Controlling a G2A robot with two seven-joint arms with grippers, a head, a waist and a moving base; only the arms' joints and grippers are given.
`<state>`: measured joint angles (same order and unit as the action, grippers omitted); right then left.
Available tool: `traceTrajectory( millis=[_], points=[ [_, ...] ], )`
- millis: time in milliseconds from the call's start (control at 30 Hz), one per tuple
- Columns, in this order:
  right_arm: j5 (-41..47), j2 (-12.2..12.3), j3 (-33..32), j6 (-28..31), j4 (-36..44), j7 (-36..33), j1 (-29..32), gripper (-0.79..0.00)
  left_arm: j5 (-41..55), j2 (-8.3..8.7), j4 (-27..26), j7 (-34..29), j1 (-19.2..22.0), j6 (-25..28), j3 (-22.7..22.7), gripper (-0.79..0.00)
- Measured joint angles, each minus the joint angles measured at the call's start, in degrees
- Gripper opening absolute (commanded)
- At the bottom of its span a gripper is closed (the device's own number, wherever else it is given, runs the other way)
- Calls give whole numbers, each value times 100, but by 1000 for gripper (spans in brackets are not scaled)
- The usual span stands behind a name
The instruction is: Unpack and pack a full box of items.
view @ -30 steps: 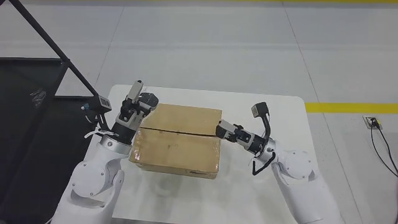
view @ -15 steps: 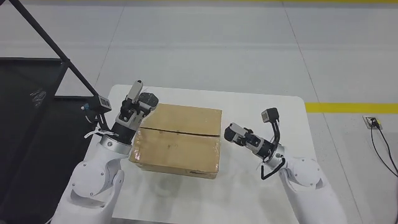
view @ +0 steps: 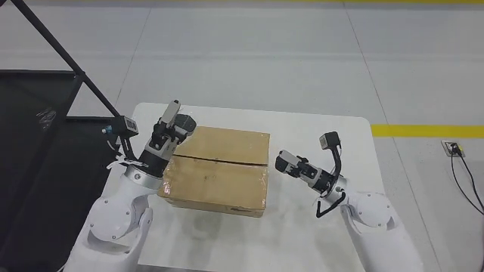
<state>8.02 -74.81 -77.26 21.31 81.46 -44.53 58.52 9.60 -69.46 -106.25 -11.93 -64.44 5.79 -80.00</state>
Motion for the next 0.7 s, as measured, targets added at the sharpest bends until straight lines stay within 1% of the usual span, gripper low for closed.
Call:
traceTrajectory(
  millis=[100,467,700],
  points=[
    [36,13,-12,-81,97,75,58,0,-410,-17,5,77,40,-47,187,0],
    [220,92,-191,-88,190,60,264,0,-998,-92,245,71,215,-155,742,0],
    [276,147,-299,-59,316,27,417,0,-1409,-160,522,150,306,-190,1151,0]
  ],
)
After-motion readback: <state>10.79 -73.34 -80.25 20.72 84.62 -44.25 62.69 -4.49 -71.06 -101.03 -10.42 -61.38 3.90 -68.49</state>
